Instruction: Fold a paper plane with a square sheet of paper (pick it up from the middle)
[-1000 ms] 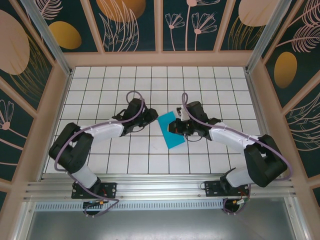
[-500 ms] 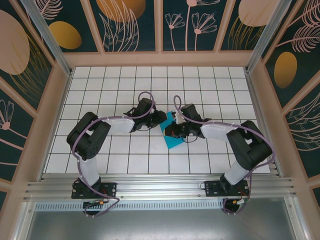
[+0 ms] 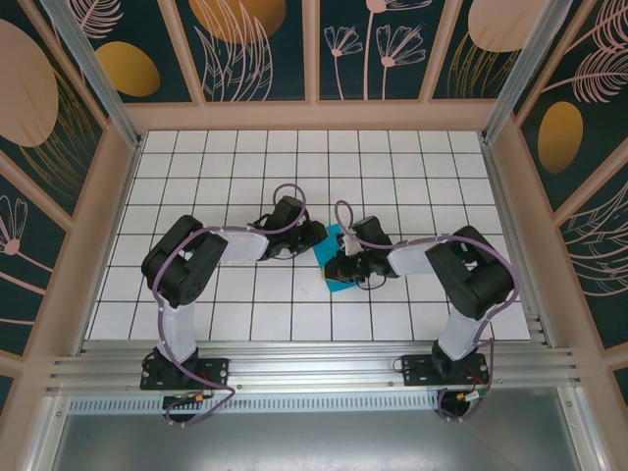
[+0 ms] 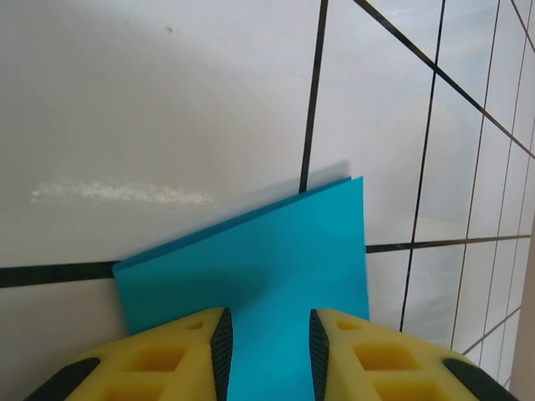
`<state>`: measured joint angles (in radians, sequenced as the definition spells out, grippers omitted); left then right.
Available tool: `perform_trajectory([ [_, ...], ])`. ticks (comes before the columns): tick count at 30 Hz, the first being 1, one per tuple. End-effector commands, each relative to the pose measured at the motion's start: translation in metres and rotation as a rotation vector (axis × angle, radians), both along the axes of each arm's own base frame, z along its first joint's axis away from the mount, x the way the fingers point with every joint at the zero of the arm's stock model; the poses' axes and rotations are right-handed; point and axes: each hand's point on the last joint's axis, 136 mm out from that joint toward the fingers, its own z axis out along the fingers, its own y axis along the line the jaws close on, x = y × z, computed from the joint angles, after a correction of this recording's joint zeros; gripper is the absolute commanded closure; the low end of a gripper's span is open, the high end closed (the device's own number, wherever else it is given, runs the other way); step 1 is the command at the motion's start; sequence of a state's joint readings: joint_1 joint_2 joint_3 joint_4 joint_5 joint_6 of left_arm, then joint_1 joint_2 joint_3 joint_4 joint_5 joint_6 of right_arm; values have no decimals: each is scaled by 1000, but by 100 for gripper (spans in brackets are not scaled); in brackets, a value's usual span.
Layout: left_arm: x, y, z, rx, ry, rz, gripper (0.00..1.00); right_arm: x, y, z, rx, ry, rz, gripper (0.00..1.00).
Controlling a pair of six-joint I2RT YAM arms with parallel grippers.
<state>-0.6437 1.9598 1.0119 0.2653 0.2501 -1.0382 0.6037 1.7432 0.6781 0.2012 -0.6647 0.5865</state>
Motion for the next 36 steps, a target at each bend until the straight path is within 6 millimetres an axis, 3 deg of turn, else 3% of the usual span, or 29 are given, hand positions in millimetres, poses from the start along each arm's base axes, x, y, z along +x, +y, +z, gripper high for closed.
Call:
perform_trajectory([
  [1, 9, 8, -5, 56, -26, 23, 66, -30, -11, -16, -53, 73, 20, 92],
  [8, 7, 11, -14, 68, -8, 24, 67, -47, -16, -12, -59, 85, 15, 87],
  [13, 3, 10, -17, 56, 4, 13, 68, -46, -17, -10, -79, 68, 3, 84],
  [24, 9, 4, 66, -39, -142, -3, 61, -31, -12, -13, -115, 45, -40, 91],
  [29, -9, -15, 76, -140, -127, -79, 63, -22, -6, -8, -92, 27, -63, 91],
  [32, -18, -24, 57, -137, -73, -101, 64, -17, -5, -5, -85, 10, -85, 92],
  [36, -26, -17, 20, -104, 1, -69, 66, -13, -3, -2, -69, -1, -96, 92],
])
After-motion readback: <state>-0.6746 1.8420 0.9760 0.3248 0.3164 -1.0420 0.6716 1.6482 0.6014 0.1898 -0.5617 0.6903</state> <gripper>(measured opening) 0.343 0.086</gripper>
